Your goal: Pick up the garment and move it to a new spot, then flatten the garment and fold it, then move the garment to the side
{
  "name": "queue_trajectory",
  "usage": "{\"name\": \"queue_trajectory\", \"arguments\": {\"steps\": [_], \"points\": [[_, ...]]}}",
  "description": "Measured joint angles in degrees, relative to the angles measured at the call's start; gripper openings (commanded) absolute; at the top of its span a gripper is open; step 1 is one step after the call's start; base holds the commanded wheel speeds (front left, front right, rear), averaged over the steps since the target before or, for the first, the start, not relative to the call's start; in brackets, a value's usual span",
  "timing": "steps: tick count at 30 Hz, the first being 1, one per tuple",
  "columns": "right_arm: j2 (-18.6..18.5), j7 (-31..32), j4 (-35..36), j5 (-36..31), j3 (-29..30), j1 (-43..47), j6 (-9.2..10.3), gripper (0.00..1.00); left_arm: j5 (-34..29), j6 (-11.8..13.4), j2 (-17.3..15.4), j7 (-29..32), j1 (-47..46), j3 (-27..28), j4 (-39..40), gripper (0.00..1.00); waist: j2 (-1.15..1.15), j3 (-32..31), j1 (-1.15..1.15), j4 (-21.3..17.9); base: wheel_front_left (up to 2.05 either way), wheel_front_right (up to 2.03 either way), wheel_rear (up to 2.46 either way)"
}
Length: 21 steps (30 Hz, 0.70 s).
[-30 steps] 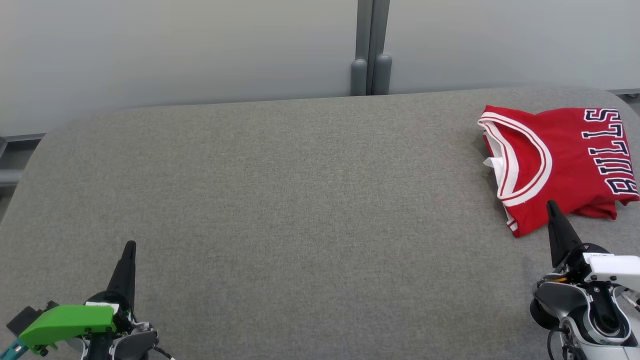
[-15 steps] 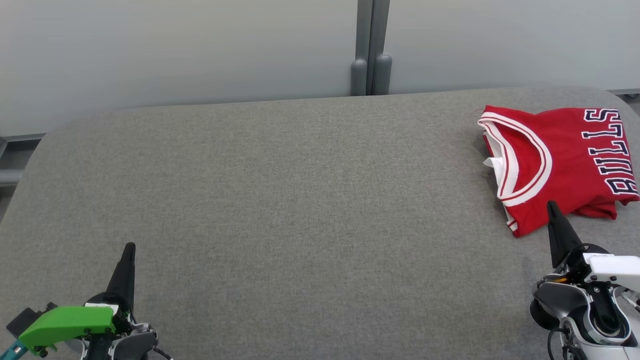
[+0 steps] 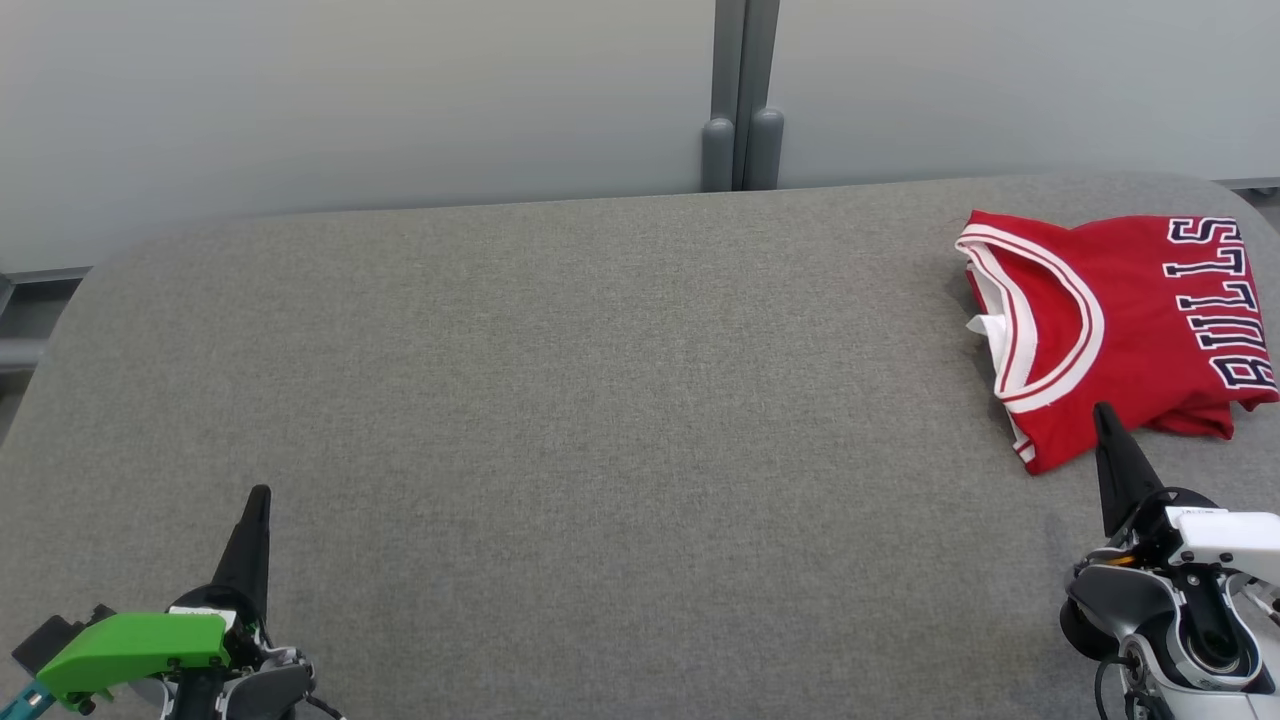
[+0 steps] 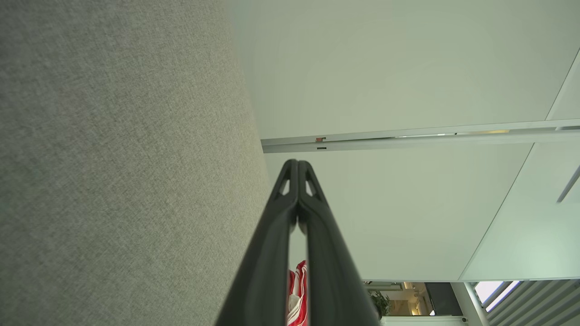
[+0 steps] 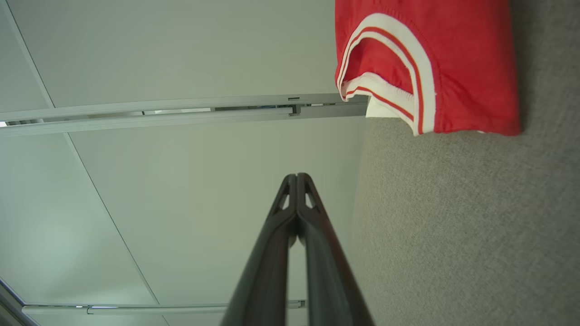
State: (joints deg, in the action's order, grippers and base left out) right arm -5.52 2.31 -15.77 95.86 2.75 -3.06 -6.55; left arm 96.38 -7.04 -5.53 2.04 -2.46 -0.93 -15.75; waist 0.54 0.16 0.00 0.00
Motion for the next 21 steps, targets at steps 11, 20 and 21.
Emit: {"name": "queue_trajectory", "arguments": {"steps": [11,20,21], "points": [[0.01,0.00,-0.07,0.00,0.05,-0.01,-0.01,0.00,0.00,-0.01,0.01,0.01,-0.02,0.18,-0.09,0.00,0.00,0.00,0.00,0.00,0.00,0.00,0.00],[0.02,0.00,-0.10,0.00,0.11,-0.02,-0.09,0.00,0.00,-0.01,0.01,0.01,-0.04,0.24,-0.11,0.00,0.00,-0.01,0.00,0.00,0.00,0.00,0.00],[0.02,0.01,-0.11,0.00,0.12,-0.02,-0.10,0.00,0.00,-0.01,0.01,0.01,-0.04,0.24,-0.11,0.00,0.00,-0.01,0.00,0.00,0.00,0.00,0.00]]}}
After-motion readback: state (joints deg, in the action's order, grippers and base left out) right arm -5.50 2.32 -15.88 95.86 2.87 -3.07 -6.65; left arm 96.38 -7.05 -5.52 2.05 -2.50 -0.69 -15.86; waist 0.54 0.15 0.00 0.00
